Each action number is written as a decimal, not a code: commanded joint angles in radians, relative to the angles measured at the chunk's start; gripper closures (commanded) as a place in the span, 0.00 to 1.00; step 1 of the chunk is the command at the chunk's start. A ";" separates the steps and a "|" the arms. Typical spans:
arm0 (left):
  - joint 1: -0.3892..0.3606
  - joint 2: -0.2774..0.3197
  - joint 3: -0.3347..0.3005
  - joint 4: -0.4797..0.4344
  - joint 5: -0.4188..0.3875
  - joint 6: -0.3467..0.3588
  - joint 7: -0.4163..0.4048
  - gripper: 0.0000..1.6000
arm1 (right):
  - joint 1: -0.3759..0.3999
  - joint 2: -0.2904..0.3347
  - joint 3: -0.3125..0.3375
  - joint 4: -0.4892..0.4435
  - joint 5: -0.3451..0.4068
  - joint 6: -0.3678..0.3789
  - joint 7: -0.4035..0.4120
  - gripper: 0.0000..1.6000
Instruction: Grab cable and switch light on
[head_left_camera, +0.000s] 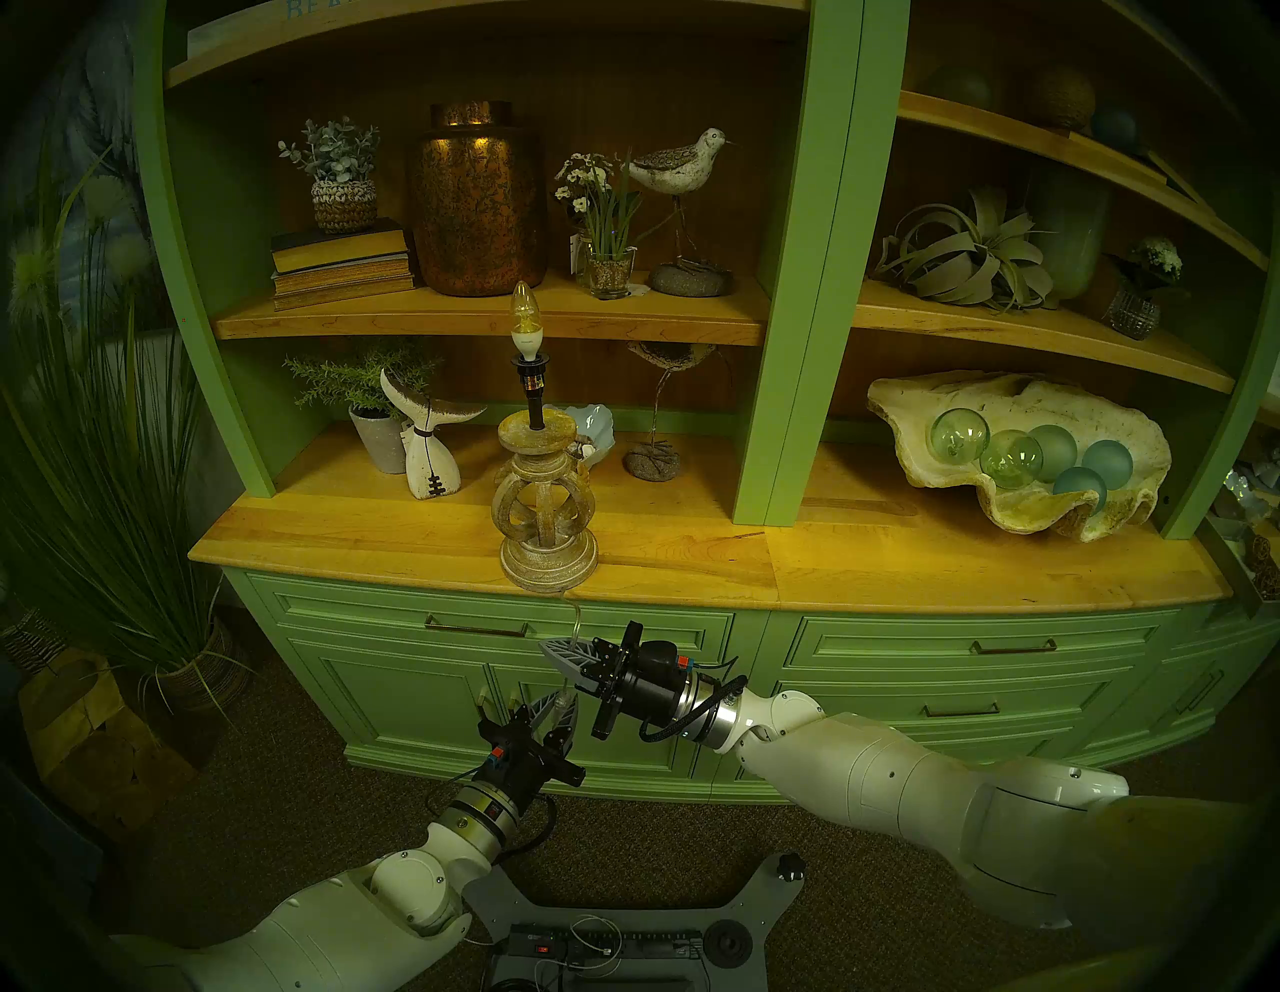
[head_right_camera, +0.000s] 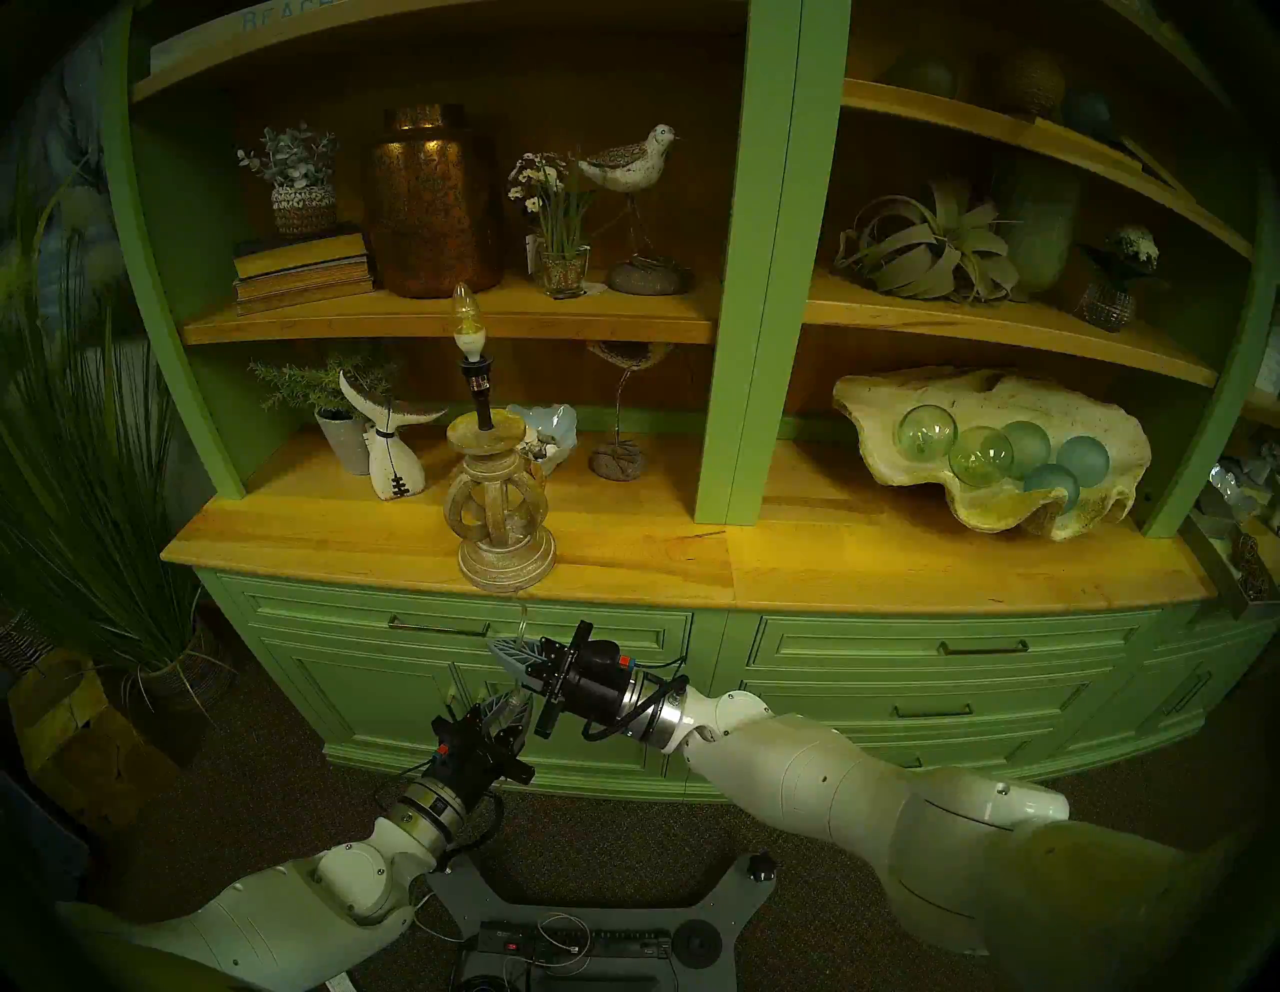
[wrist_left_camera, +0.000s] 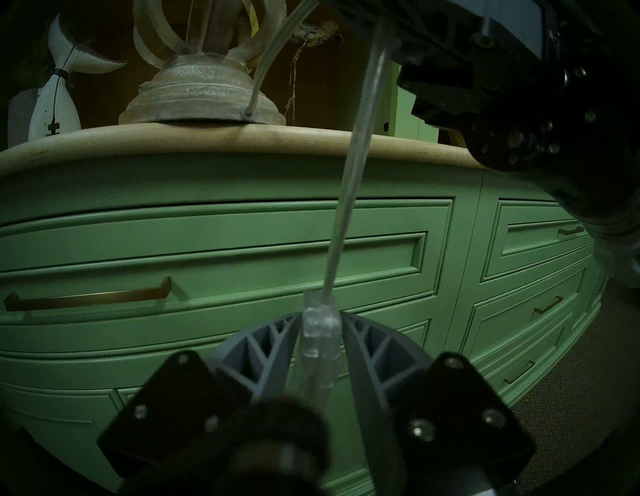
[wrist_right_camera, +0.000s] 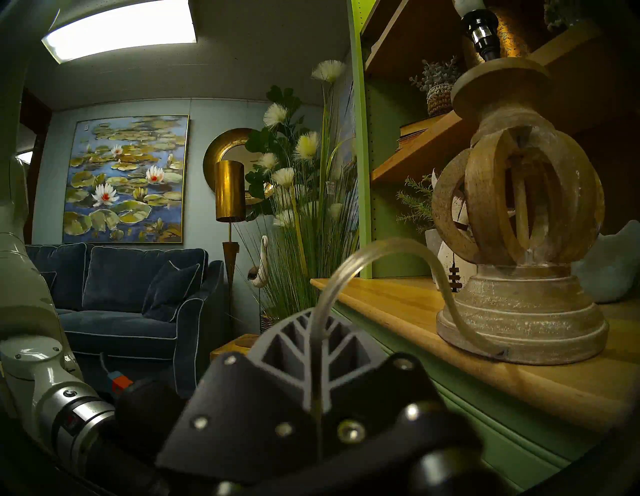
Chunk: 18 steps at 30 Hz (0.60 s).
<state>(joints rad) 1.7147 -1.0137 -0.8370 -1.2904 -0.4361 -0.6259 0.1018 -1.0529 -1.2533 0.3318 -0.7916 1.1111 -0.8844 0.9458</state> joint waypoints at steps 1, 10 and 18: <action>-0.008 0.014 -0.002 -0.041 0.019 -0.007 -0.003 0.35 | 0.034 -0.001 0.001 -0.021 0.016 -0.011 0.104 1.00; 0.003 0.023 -0.003 -0.040 0.053 -0.008 0.028 0.85 | 0.040 0.002 -0.015 -0.022 0.025 -0.016 0.098 1.00; 0.009 0.020 -0.008 -0.040 0.049 -0.037 0.038 1.00 | 0.044 0.002 -0.024 -0.021 0.032 -0.019 0.097 1.00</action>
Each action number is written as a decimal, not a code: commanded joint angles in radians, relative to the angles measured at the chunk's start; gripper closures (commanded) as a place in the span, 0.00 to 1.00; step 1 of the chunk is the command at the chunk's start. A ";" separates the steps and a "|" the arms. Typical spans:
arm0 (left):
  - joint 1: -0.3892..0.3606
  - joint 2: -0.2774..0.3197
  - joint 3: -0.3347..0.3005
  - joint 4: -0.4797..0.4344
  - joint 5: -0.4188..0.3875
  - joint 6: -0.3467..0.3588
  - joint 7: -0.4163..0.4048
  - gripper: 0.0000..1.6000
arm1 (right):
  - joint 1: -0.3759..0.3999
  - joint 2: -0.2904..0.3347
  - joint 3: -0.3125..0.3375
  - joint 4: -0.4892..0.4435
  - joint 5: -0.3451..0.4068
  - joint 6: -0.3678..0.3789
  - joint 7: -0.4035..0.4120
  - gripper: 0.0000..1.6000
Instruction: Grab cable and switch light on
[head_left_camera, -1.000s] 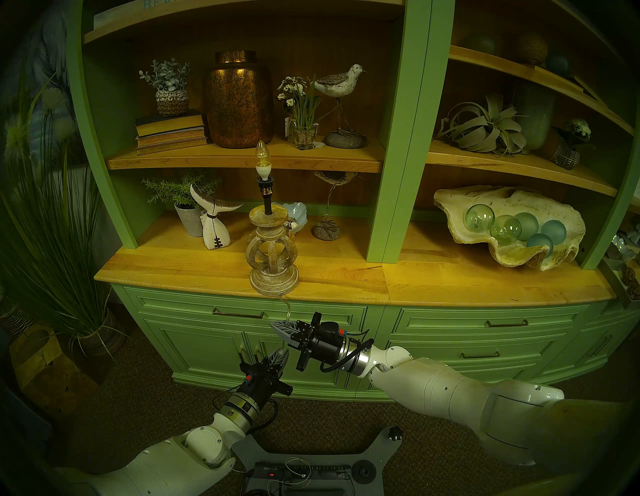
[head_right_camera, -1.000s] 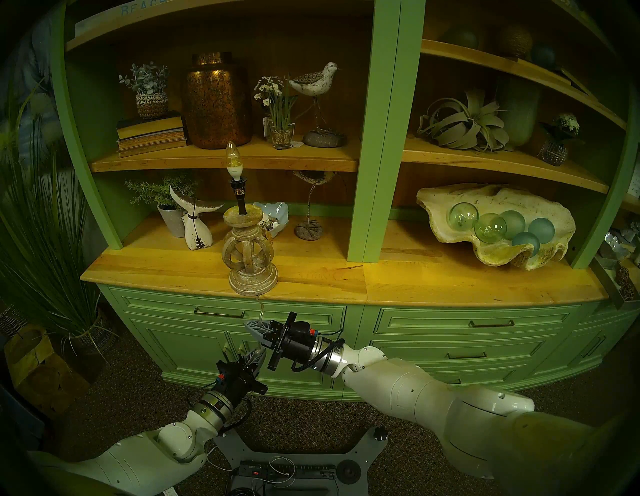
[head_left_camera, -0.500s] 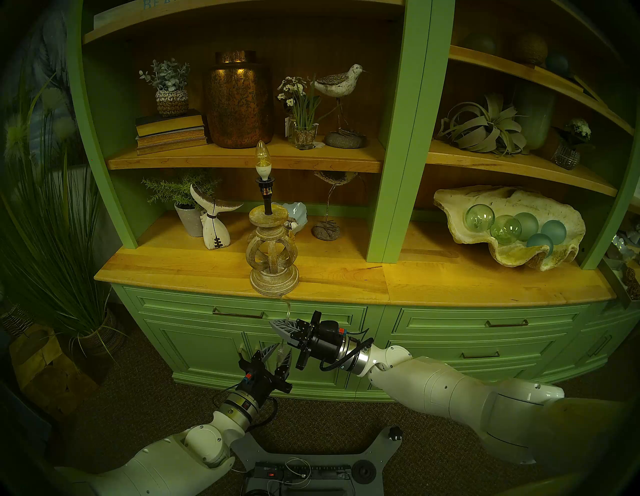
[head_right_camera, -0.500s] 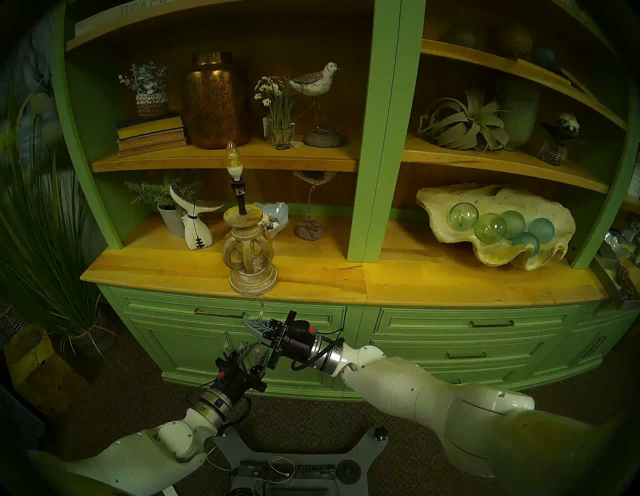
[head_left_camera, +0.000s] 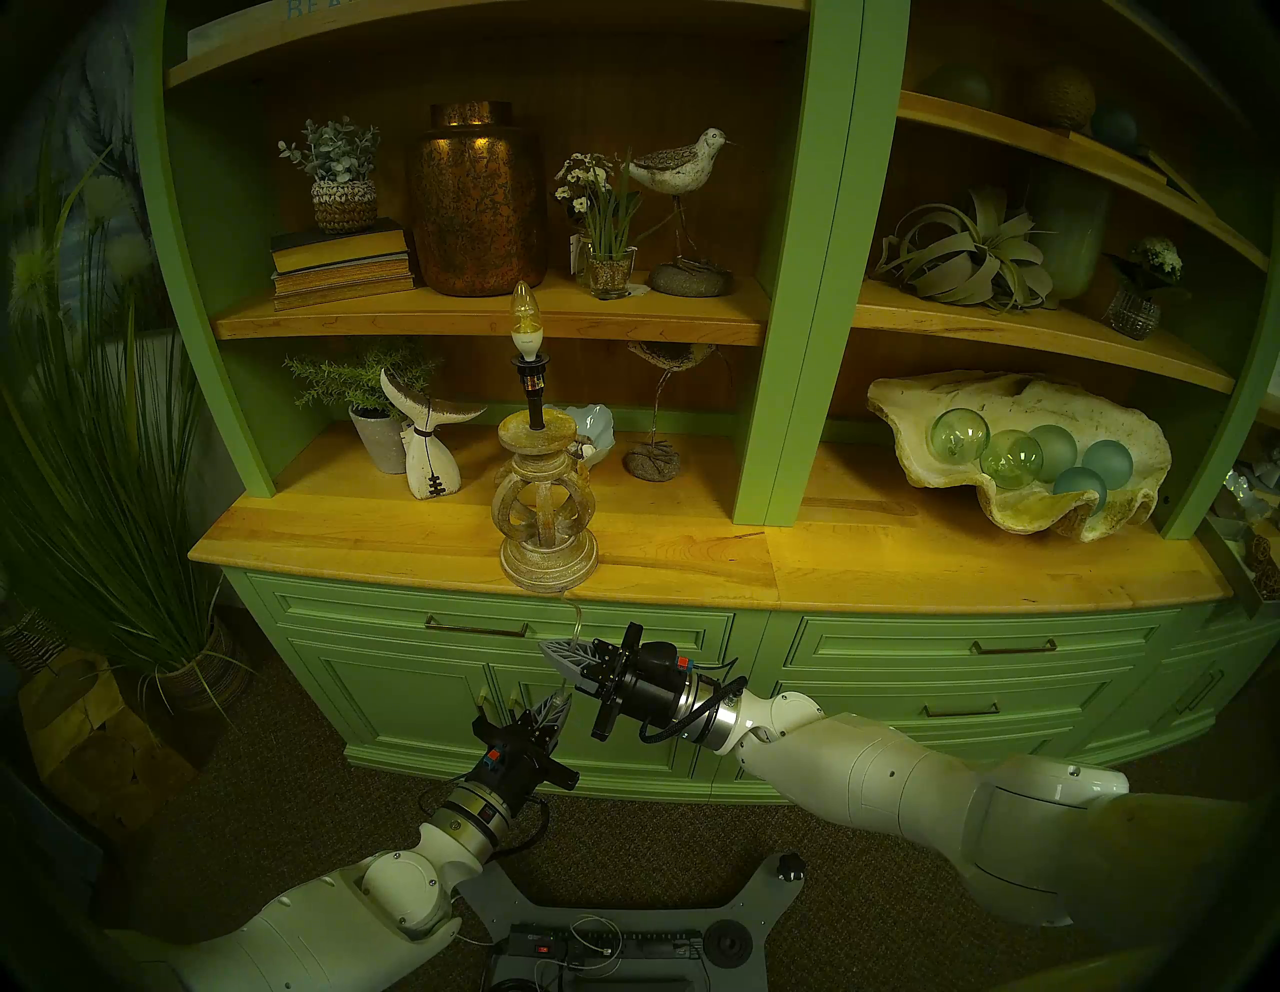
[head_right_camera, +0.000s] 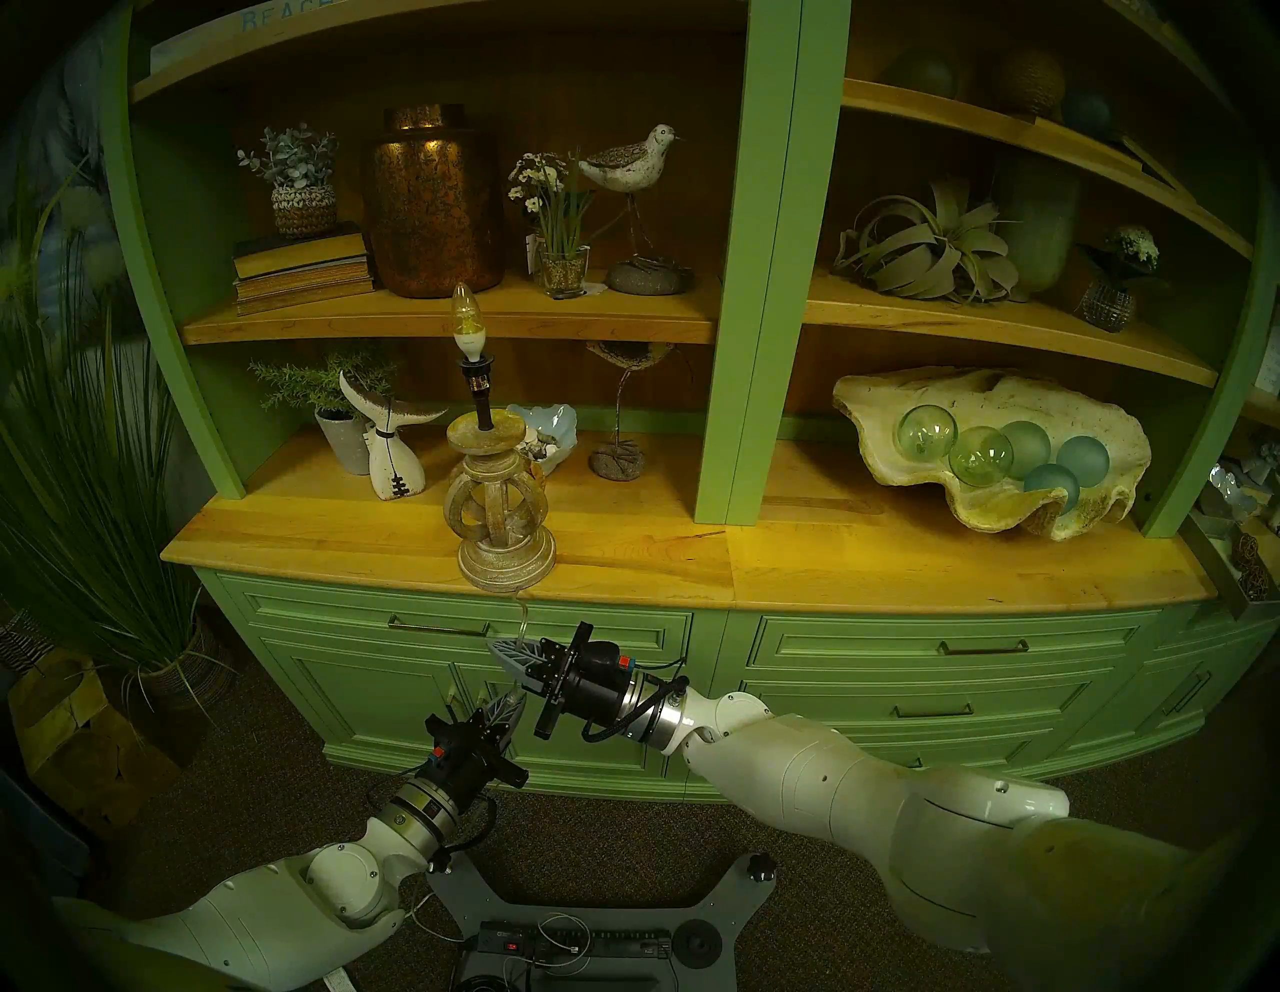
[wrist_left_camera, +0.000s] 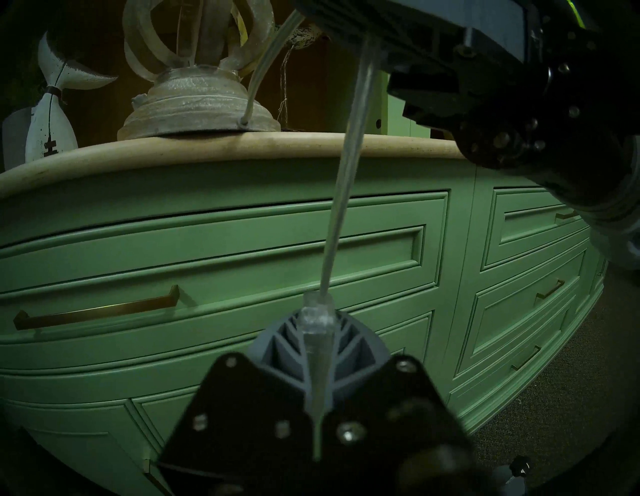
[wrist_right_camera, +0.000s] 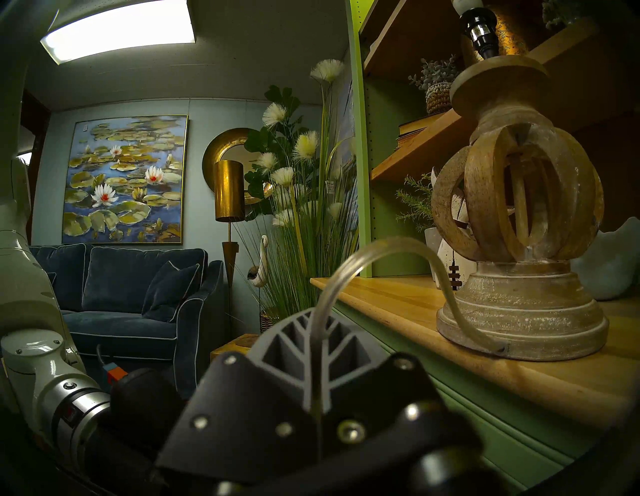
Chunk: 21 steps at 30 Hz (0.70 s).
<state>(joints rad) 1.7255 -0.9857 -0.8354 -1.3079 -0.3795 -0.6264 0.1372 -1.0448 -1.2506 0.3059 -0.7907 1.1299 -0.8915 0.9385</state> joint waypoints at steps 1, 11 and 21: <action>-0.001 -0.007 -0.011 -0.025 -0.009 -0.037 0.004 1.00 | 0.036 0.000 0.001 -0.022 0.014 -0.012 0.104 1.00; -0.005 0.001 -0.005 -0.023 -0.065 -0.034 -0.035 0.00 | 0.041 0.001 -0.012 -0.022 0.024 -0.017 0.103 1.00; -0.022 -0.028 0.002 0.033 -0.096 -0.033 -0.074 0.00 | 0.047 0.003 -0.026 -0.021 0.035 -0.022 0.100 1.00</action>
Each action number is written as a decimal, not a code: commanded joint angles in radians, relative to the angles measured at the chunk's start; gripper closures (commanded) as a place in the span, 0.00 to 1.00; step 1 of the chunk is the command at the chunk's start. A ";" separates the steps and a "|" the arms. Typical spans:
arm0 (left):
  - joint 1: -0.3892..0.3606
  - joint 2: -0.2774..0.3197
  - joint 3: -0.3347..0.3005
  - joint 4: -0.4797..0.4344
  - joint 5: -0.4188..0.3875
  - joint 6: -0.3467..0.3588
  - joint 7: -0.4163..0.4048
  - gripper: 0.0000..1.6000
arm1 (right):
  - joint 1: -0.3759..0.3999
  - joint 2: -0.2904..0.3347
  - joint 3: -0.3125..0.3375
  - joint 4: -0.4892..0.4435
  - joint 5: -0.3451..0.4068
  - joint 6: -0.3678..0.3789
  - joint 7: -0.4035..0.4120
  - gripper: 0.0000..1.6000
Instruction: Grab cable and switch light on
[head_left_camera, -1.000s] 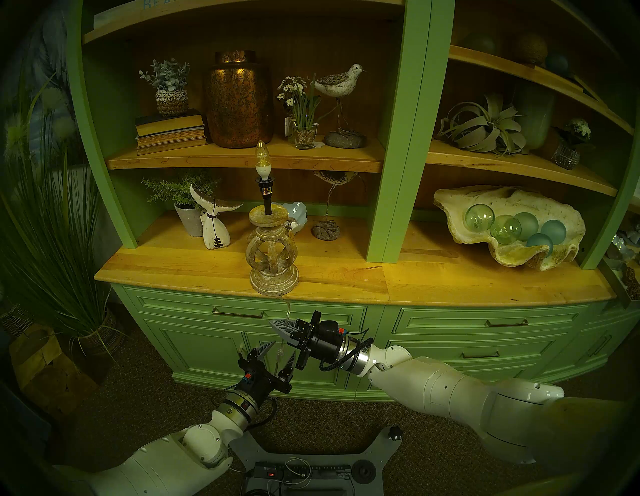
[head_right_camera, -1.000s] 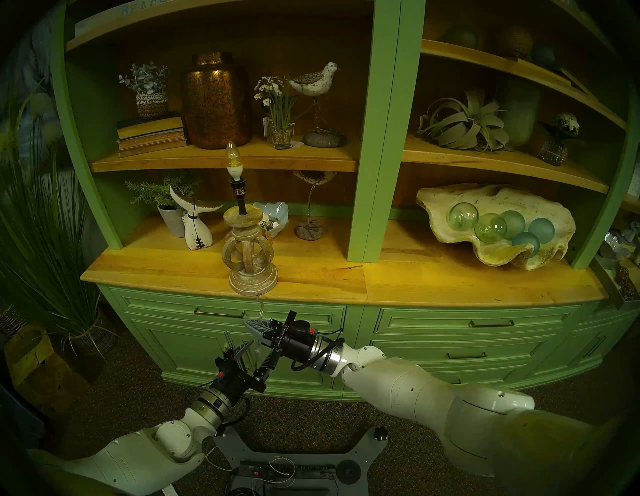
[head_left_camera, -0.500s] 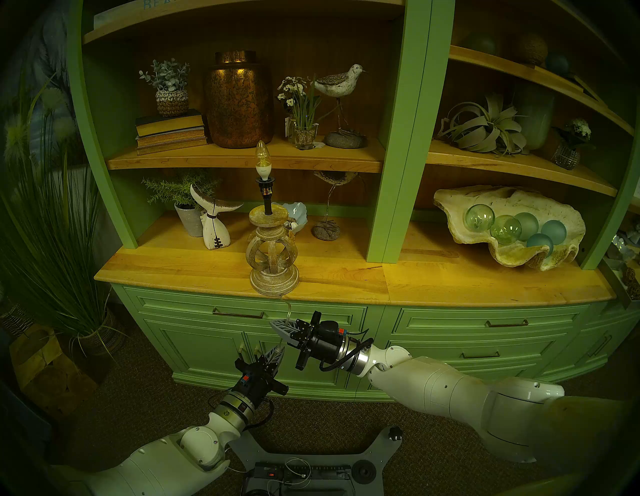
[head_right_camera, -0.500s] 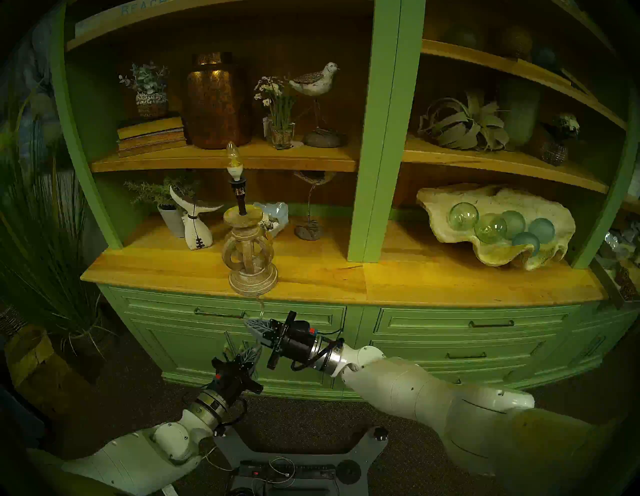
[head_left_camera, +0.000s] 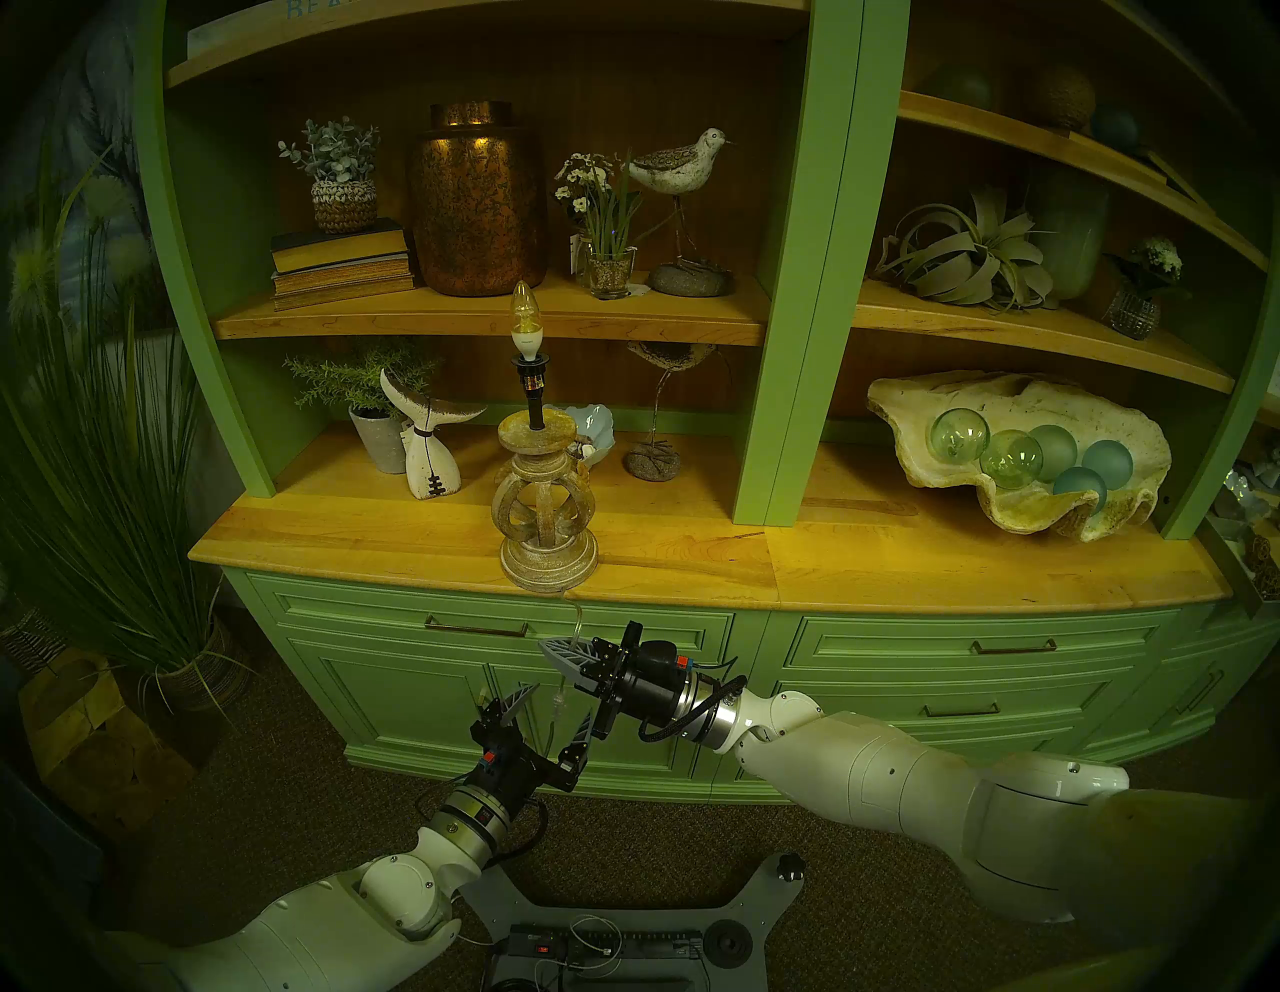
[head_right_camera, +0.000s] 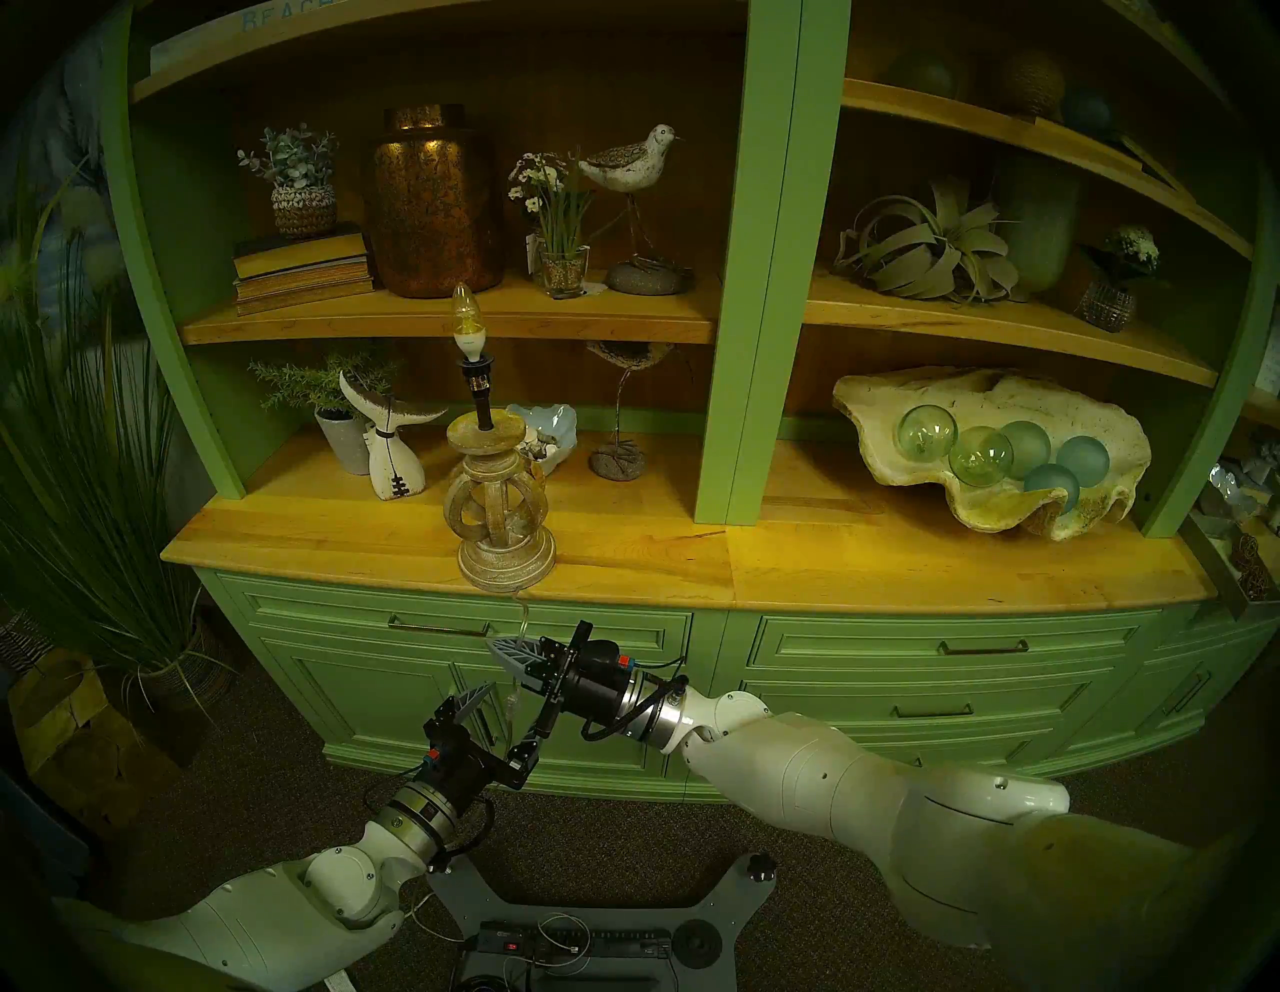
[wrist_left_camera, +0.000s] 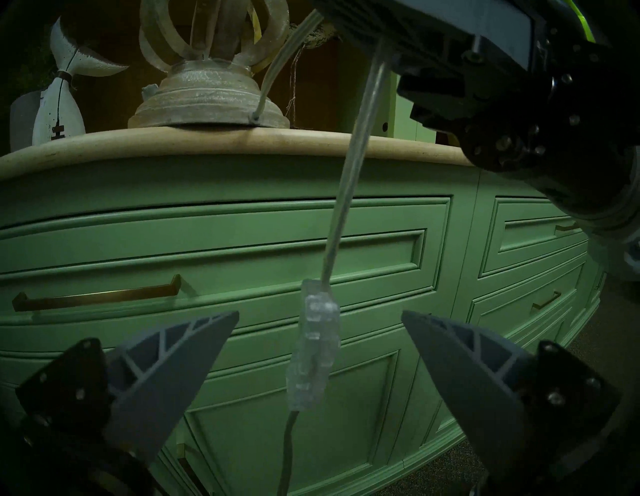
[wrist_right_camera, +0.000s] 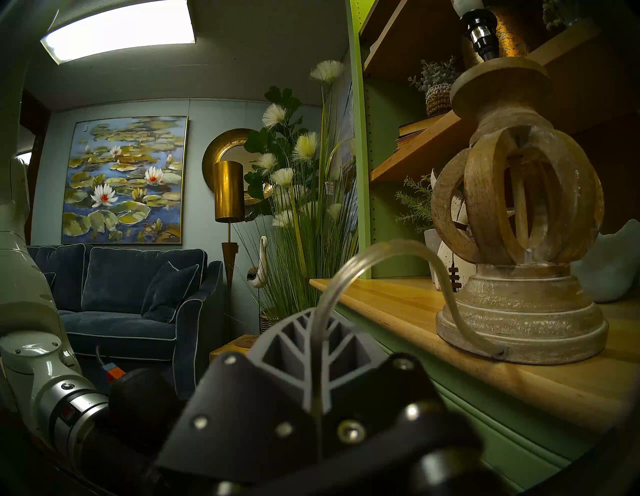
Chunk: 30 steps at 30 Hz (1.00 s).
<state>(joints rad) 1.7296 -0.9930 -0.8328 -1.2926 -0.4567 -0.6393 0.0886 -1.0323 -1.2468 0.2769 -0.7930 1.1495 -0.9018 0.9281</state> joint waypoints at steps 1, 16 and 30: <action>-0.028 -0.023 -0.001 0.026 -0.022 -0.022 -0.030 0.00 | 0.037 0.003 -0.007 -0.027 0.011 -0.014 0.092 1.00; -0.048 -0.043 -0.011 0.082 -0.022 -0.050 -0.050 0.59 | 0.043 0.004 -0.020 -0.025 0.019 -0.018 0.089 1.00; -0.033 -0.029 -0.023 0.050 -0.005 -0.076 -0.048 0.26 | 0.049 0.007 -0.035 -0.028 0.028 -0.024 0.084 1.00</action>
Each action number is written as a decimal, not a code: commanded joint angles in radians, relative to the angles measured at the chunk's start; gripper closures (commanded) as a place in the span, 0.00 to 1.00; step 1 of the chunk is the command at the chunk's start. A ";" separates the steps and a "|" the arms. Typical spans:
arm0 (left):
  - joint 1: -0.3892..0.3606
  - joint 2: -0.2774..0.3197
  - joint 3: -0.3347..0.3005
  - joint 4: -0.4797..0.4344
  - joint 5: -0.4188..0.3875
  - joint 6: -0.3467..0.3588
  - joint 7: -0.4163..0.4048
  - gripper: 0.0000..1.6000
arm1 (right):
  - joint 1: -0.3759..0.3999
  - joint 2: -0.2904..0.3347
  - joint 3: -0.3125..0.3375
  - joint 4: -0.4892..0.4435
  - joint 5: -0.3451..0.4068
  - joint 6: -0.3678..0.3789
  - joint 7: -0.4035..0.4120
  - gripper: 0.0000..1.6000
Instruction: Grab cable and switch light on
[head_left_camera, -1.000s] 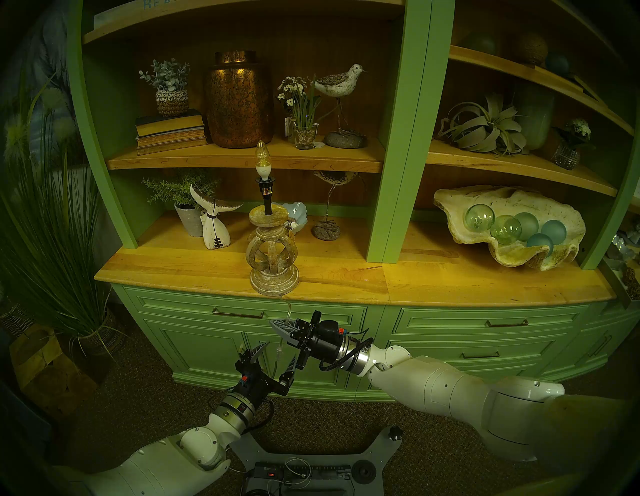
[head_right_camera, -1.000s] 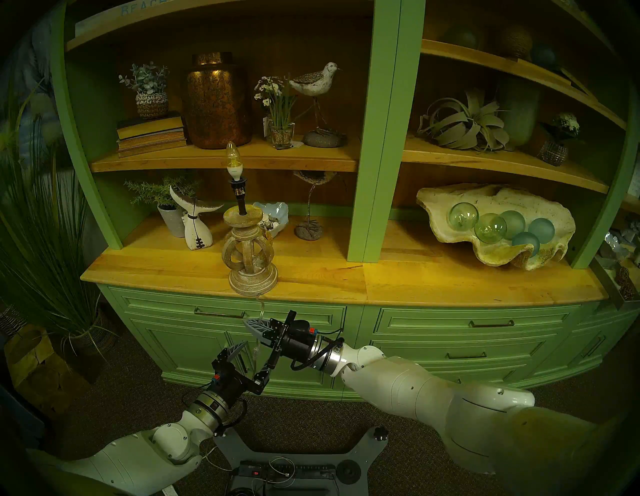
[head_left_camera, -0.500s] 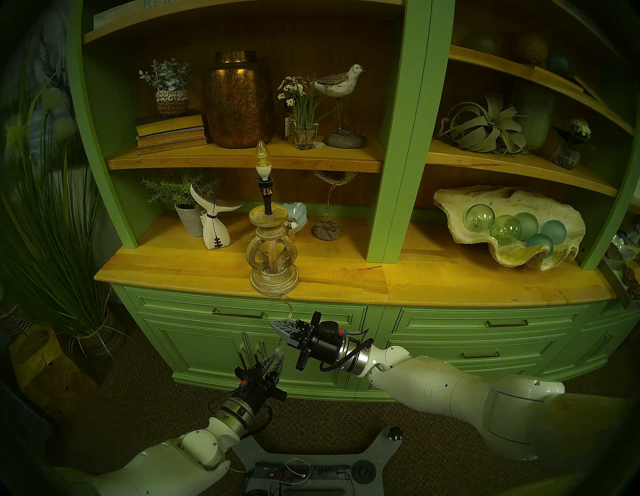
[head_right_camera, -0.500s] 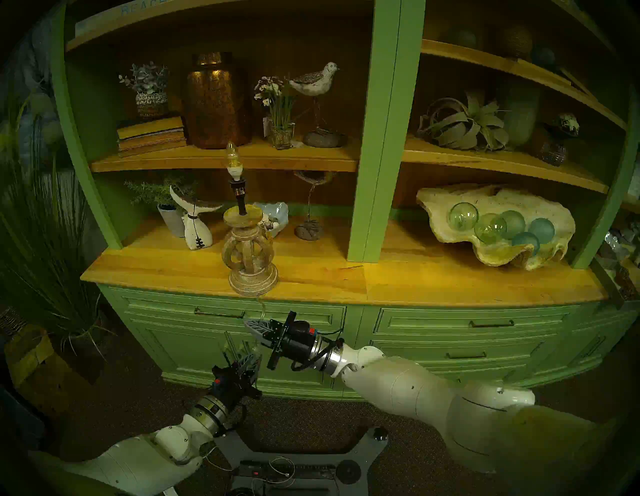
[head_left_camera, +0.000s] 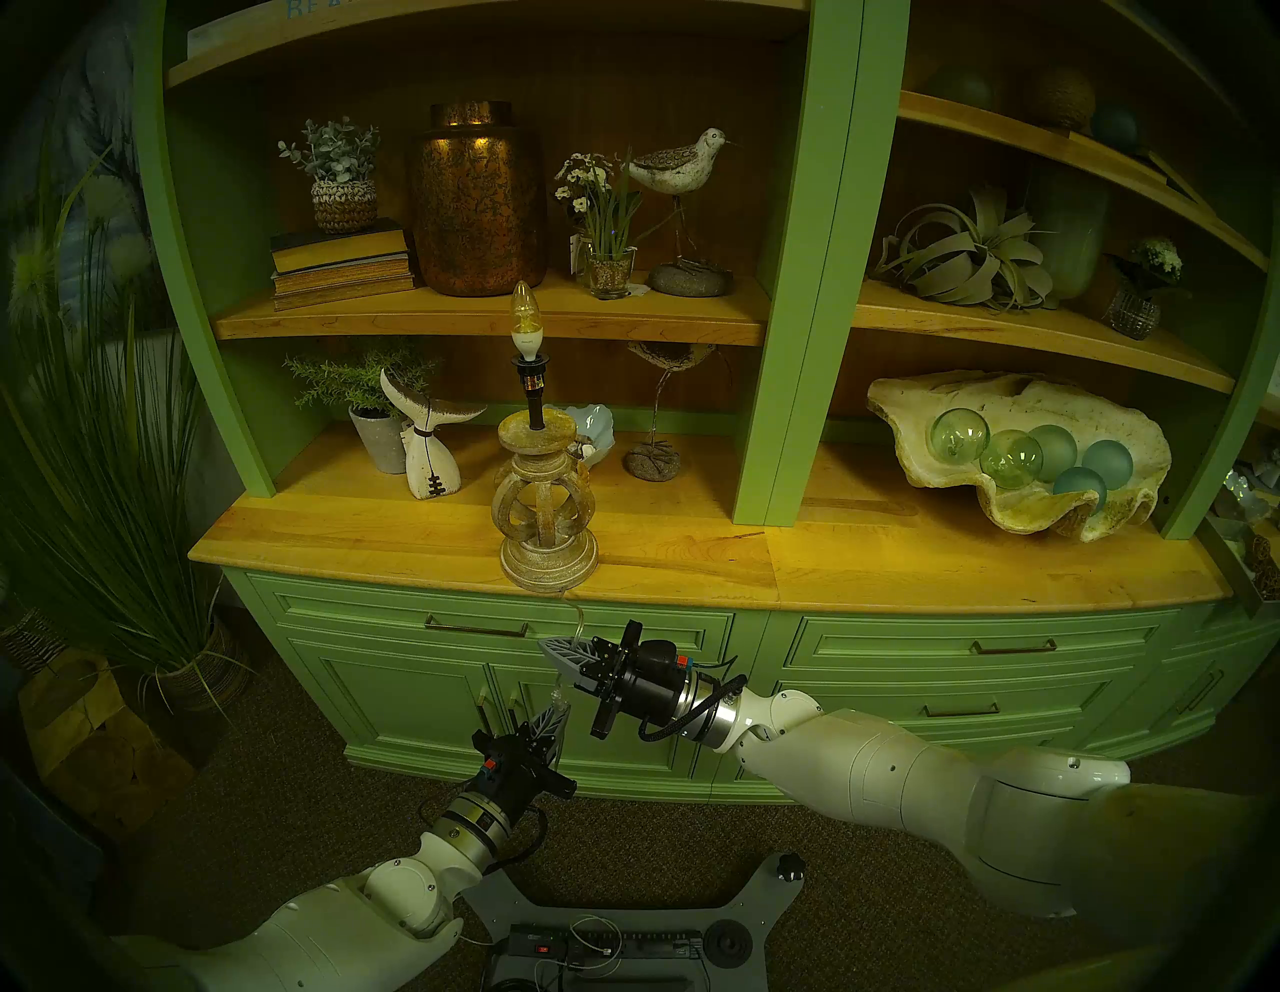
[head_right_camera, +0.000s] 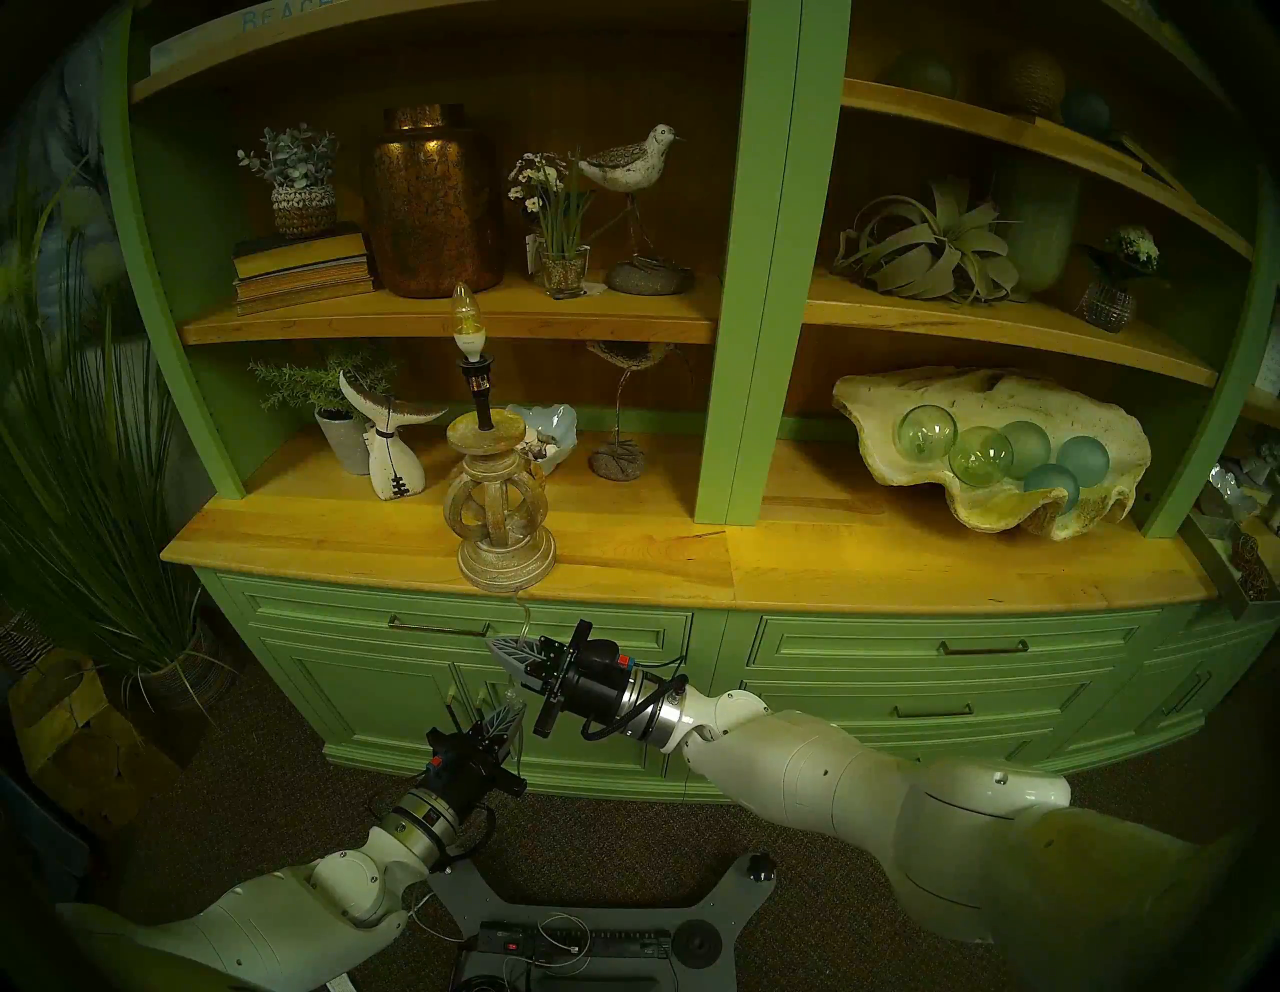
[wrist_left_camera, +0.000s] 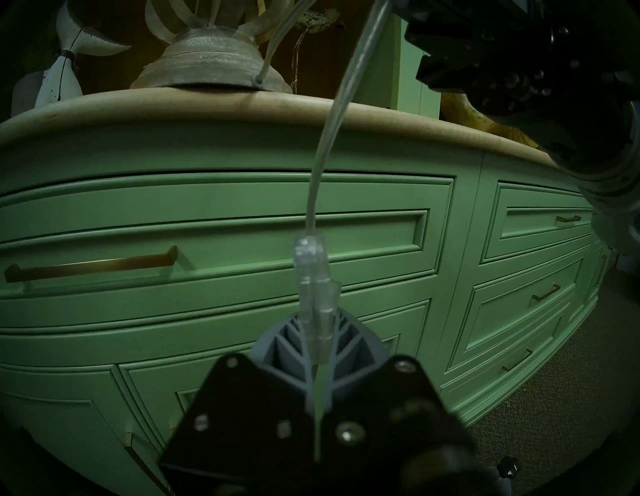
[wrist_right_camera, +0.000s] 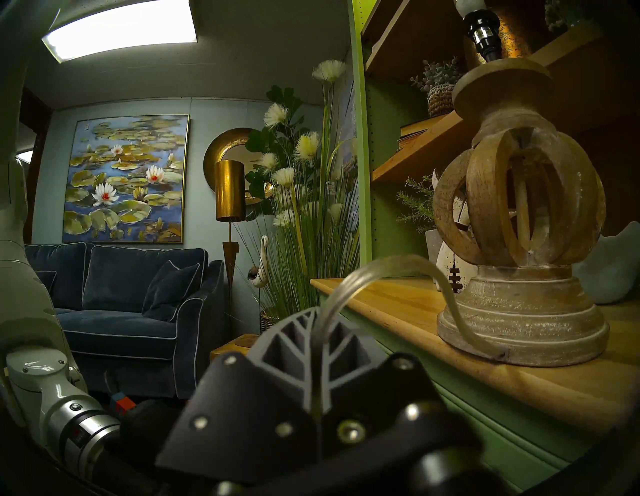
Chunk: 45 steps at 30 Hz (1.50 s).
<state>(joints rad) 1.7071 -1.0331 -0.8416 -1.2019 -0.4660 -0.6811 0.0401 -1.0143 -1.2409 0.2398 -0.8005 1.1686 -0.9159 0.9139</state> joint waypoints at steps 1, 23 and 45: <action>-0.009 0.011 -0.015 -0.044 0.007 -0.035 0.002 0.13 | 0.032 0.001 0.000 -0.020 0.012 -0.010 0.100 1.00; -0.034 0.000 -0.027 -0.024 0.047 -0.031 0.014 1.00 | 0.042 0.003 -0.026 -0.020 0.027 -0.018 0.091 1.00; -0.058 0.006 -0.030 -0.032 0.019 -0.001 -0.027 0.10 | 0.052 0.006 -0.050 -0.023 0.041 -0.027 0.082 1.00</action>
<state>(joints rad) 1.6818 -1.0204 -0.8626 -1.2177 -0.4405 -0.6767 0.0240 -0.9957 -1.2336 0.1860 -0.8039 1.1985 -0.9309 0.8977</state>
